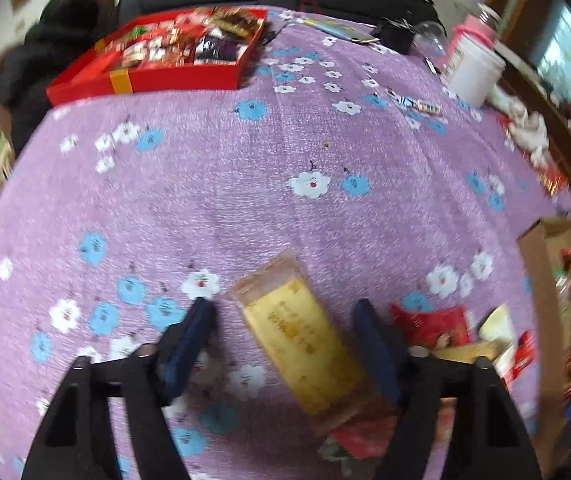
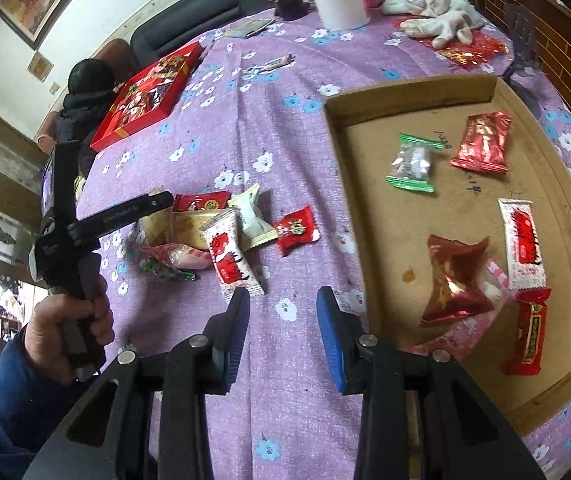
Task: Organize snacks
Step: 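Grasp the clear-wrapped yellow cake bar with the left gripper, then grasp another white and red packet with the right gripper, then carry the yellow cake bar and white-red packet over the cardboard box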
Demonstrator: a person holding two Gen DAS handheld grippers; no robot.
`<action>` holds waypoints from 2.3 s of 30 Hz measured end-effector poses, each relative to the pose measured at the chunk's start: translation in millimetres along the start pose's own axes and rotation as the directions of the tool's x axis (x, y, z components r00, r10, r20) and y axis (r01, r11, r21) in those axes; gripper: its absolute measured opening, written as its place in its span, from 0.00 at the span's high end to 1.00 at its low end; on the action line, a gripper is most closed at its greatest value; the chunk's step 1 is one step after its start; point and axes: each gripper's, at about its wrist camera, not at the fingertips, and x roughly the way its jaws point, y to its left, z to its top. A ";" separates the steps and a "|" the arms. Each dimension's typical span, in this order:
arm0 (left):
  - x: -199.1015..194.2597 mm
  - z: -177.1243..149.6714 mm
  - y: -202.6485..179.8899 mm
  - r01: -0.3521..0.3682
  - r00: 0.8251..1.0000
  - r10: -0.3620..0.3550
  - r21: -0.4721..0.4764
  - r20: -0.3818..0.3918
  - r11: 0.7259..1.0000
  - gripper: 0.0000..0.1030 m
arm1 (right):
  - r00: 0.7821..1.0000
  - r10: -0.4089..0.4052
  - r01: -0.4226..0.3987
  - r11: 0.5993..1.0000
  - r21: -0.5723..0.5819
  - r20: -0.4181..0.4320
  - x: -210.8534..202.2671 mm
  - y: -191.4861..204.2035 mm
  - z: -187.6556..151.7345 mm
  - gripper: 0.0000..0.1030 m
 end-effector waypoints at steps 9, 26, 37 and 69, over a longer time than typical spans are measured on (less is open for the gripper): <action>-25.2 -43.1 34.2 0.008 1.000 -0.009 0.063 0.023 0.998 0.61 | 0.998 -0.036 0.028 0.990 -0.140 -0.057 45.8 39.6 11.4 0.68; -37.8 -60.9 53.4 0.091 0.996 -0.091 0.047 -0.005 0.995 0.59 | 0.987 -0.152 0.140 0.970 -0.199 -0.047 77.6 61.9 4.8 0.75; -49.6 -67.8 44.6 0.097 0.992 -0.100 0.040 0.079 0.994 0.66 | 0.997 -0.063 0.060 0.994 -0.092 -0.036 55.2 55.8 -8.6 0.75; -104.0 -76.9 -77.4 0.153 0.969 -0.196 0.260 0.148 0.953 0.66 | 1.000 -0.021 0.022 0.998 -0.052 0.022 -0.3 6.6 -16.7 0.75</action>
